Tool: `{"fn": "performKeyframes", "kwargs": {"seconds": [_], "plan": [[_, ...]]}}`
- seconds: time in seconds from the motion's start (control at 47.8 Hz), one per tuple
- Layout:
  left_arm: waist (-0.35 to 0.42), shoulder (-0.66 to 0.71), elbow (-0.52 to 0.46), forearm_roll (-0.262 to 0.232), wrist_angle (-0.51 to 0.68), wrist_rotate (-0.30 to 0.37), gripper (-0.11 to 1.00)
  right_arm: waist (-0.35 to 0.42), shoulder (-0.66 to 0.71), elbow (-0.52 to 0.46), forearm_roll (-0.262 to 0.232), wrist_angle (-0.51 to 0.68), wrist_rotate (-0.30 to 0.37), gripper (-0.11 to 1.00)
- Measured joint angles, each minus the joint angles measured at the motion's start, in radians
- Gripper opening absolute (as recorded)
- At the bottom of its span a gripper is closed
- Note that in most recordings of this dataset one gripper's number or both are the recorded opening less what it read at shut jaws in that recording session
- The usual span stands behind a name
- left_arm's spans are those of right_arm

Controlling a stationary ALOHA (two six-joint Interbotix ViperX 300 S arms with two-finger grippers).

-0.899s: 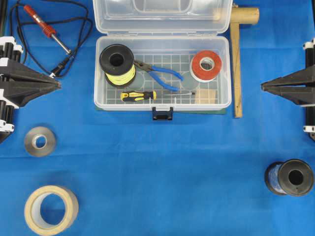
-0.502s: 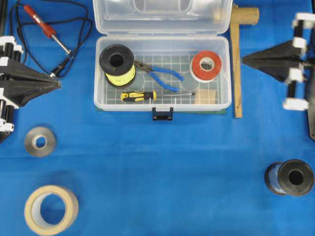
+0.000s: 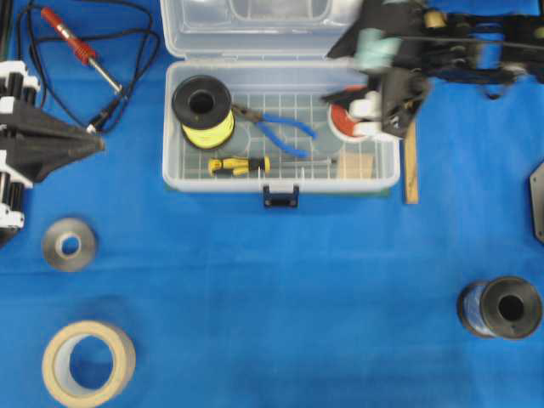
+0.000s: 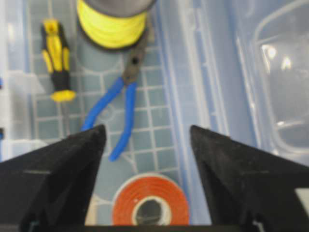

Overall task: Pick the nipper from the toolbox among several items.
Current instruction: 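Move the right gripper over the blue-handled pliers in the toolbox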

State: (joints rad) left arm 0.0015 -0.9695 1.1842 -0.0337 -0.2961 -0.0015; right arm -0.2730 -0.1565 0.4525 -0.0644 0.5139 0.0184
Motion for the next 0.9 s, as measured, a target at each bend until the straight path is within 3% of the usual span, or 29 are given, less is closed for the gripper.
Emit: {"fn": "performKeyframes", "kwargs": {"seconds": [0.272, 0.523, 0.899], "plan": [[0.0, 0.003, 0.0, 0.0, 0.0, 0.0, 0.0, -0.008, 0.241, -0.143, -0.018, 0.114, -0.006, 0.64], [0.0, 0.006, 0.0, -0.002, 0.002, 0.0, 0.0, -0.026, 0.383, -0.169, -0.017, 0.117, -0.006, 0.64], [0.0, 0.011, 0.0, -0.002, 0.003, -0.002, 0.0, -0.026, 0.471, -0.178, 0.018, 0.074, -0.011, 0.63]]}}
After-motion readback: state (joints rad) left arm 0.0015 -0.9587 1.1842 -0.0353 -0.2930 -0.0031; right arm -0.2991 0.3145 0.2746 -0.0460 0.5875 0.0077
